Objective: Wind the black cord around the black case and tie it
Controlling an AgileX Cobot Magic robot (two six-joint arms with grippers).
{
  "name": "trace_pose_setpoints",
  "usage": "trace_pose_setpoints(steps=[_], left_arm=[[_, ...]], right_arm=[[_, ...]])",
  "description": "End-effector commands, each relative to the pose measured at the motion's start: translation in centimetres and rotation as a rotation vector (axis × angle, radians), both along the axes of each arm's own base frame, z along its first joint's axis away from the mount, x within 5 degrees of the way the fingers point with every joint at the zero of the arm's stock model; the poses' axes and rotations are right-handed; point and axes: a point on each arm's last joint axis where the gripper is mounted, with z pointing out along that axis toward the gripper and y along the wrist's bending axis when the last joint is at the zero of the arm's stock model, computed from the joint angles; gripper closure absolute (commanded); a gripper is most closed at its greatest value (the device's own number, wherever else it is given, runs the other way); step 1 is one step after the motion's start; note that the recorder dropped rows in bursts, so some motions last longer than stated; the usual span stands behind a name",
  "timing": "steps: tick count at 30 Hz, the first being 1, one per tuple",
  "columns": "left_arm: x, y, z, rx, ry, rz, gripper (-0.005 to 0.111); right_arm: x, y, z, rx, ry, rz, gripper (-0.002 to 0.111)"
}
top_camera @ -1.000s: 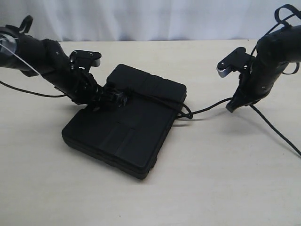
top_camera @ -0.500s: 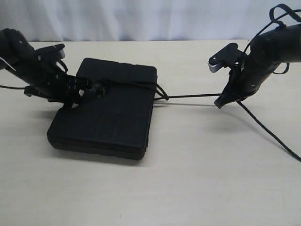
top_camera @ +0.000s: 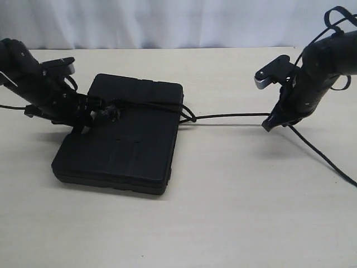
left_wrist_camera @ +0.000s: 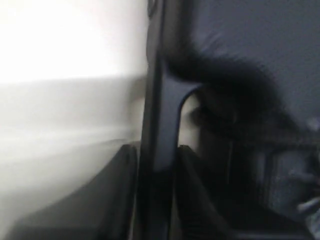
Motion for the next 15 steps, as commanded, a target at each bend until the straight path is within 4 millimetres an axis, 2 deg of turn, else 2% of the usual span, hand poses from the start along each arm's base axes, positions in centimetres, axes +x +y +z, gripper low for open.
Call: trace_pose_setpoints(steps=[1,2,3,7,8,9,11,12,13,15], left_arm=[[1.6,-1.4,3.5,-0.008,-0.093,-0.056,0.063],[1.8,-1.6,4.5,-0.015,-0.106,-0.067,0.062],[1.9,-1.8,6.7,-0.026,-0.125,-0.097,0.061],[0.6,-2.0,12.1,-0.027,-0.193,-0.158,0.061],[-0.1,-2.0,13.4,-0.014,-0.206,-0.177,0.064],[-1.1,-2.0,14.9,-0.004,-0.209,-0.203,0.073],[-3.4,-2.0,16.9,0.0,-0.171,-0.252,0.097],[-4.8,-2.0,17.5,-0.005,-0.162,-0.261,0.105],[-6.7,-2.3,18.0,-0.002,-0.172,-0.272,0.107],[-9.4,-2.7,18.5,0.014,-0.244,-0.271,0.107]], right_arm=[[-0.3,-0.4,1.2,0.012,-0.009,-0.05,0.055],[-0.4,-0.4,1.8,0.019,-0.024,-0.058,0.052],[-0.6,-0.4,3.2,0.038,-0.063,-0.087,0.049],[-1.9,-0.1,7.5,0.137,-0.138,-0.179,0.053],[-2.5,0.0,8.3,0.163,-0.121,-0.204,0.062],[-3.6,0.1,9.5,0.181,-0.087,-0.23,0.078],[-5.7,0.0,11.0,0.183,0.018,-0.27,0.104],[-6.6,0.0,11.5,0.191,0.043,-0.283,0.104],[-8.1,0.0,12.2,0.214,0.066,-0.298,0.104],[-9.9,0.0,12.8,0.25,0.035,-0.304,0.104]])
